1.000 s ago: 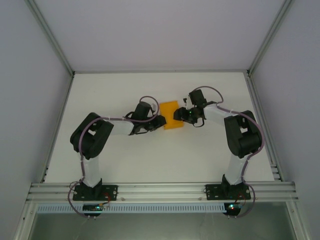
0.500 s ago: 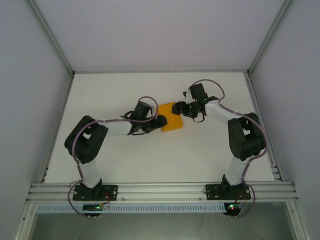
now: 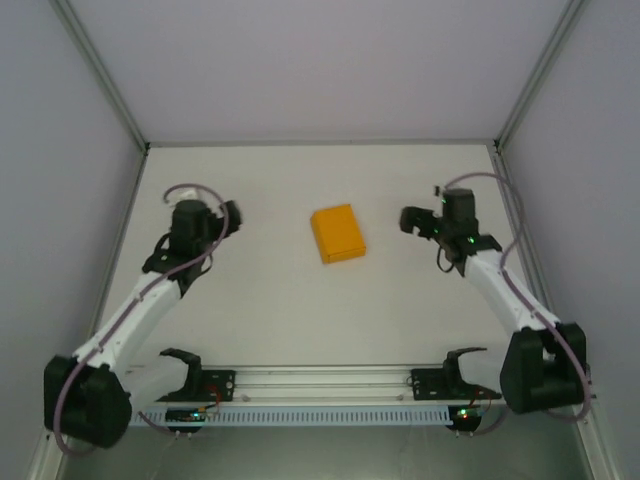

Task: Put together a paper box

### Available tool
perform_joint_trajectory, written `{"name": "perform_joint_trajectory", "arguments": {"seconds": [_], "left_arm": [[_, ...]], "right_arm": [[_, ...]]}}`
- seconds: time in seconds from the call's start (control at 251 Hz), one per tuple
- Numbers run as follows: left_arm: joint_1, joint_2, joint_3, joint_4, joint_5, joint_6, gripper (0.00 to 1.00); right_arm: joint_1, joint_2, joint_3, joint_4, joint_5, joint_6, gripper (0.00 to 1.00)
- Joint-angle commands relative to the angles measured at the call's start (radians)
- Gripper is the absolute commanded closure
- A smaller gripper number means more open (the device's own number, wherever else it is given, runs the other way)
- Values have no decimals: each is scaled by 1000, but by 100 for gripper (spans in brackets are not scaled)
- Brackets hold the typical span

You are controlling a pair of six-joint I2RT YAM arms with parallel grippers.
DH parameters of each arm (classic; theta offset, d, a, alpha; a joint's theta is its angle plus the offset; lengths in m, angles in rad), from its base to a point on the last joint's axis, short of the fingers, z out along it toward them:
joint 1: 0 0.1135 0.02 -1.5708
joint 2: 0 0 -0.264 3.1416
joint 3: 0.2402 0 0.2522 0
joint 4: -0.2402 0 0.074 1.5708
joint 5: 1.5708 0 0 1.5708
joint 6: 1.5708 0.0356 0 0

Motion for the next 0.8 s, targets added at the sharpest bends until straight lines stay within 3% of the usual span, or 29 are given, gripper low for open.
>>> {"name": "perform_joint_trajectory", "arguments": {"seconds": [0.0,0.112,0.22,0.303,0.351,0.395,0.463,0.523,0.607,0.635,0.678,0.726,0.762,0.798], "left_arm": [[75,-40,-176,138,-154,227,1],[121,-50,-331,418,-159,312,0],[139,28,-421,663,-76,387,0],[145,146,-443,801,-16,433,0],[144,175,-408,772,20,441,1],[155,219,-418,877,61,473,1],[178,294,-445,1062,93,499,1],[210,362,-435,1111,92,505,1],[279,582,-460,1419,167,462,0],[281,549,-453,1366,193,458,0],[283,465,-411,1132,190,434,1],[283,500,-406,1173,157,428,1],[283,531,-404,1223,197,452,0],[283,527,-385,1183,195,448,0]], "right_arm": [[-76,-46,-167,236,111,-17,1],[-109,-11,-316,557,88,-104,1],[-112,116,-372,802,72,-179,1],[-120,255,-403,979,9,-239,1],[-128,338,-420,1088,-14,-233,1],[-130,408,-438,1224,-42,-215,1],[-132,341,-432,1096,-63,-271,1],[-135,376,-425,1135,-64,-238,1],[-143,357,-378,1024,-17,-221,0],[-139,359,-370,1024,5,-230,0],[-131,377,-380,1064,11,-219,1],[-129,372,-380,1047,-5,-218,1],[-128,367,-376,1035,-5,-217,1],[-128,372,-377,1047,1,-218,1]]}}
